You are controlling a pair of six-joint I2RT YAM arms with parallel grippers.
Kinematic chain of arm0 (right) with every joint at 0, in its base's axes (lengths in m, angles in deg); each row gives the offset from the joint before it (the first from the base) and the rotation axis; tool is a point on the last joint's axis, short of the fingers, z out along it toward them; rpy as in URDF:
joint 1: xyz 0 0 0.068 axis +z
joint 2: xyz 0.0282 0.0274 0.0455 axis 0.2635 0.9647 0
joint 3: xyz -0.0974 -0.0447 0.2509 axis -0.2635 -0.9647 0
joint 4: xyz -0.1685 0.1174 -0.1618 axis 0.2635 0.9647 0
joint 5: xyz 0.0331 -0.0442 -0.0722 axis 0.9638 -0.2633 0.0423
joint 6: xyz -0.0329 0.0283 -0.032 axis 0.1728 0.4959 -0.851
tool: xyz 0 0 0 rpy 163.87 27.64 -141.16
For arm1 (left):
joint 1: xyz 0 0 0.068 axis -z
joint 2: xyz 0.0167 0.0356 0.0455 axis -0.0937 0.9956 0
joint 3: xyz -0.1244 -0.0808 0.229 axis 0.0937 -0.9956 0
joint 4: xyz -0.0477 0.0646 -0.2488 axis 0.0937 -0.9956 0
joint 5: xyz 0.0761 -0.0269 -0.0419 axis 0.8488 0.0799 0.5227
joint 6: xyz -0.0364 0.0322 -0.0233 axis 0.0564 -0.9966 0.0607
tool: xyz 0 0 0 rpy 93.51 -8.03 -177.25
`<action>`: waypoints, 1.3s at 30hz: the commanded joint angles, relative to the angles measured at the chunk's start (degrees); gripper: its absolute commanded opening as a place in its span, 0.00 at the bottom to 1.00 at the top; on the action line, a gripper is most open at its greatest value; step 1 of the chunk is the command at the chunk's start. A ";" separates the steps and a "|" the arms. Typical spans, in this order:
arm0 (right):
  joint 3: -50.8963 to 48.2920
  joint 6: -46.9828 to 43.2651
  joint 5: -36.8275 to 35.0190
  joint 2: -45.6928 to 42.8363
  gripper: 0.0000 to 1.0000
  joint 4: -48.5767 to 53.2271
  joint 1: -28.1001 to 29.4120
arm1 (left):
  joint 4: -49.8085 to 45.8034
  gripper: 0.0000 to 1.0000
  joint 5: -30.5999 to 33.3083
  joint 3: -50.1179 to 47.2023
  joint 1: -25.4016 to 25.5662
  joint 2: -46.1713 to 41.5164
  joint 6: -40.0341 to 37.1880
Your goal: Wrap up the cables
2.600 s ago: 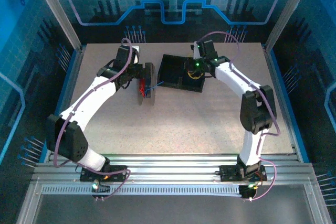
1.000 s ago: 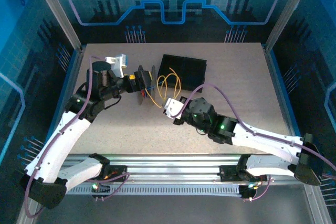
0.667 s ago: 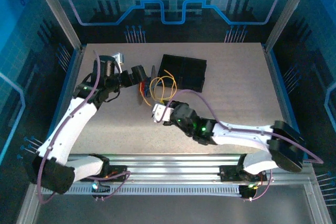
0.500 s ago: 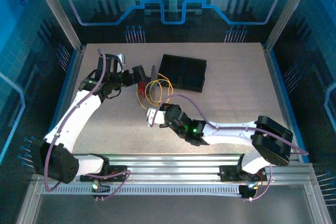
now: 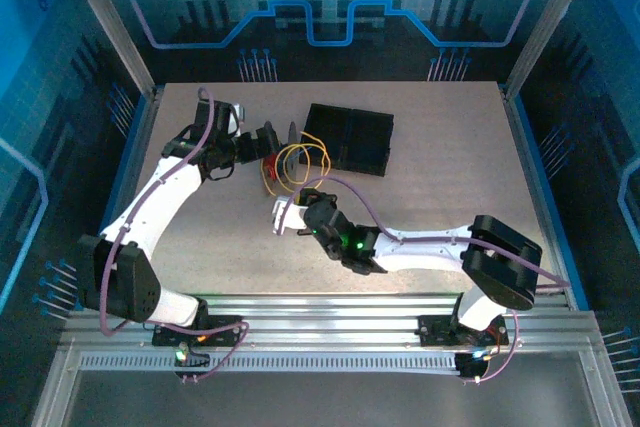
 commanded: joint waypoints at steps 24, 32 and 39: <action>8.97 3.28 -6.74 7.42 0.00 6.99 0.25 | 0.56 0.80 -0.74 1.06 -0.46 3.42 -5.22; 9.46 4.38 -6.66 7.73 0.00 8.42 0.24 | 0.39 0.67 0.74 0.60 -0.37 4.86 -5.86; 9.86 4.87 -6.56 7.86 0.00 9.06 0.25 | 0.74 0.54 0.70 0.53 -0.37 5.89 -6.19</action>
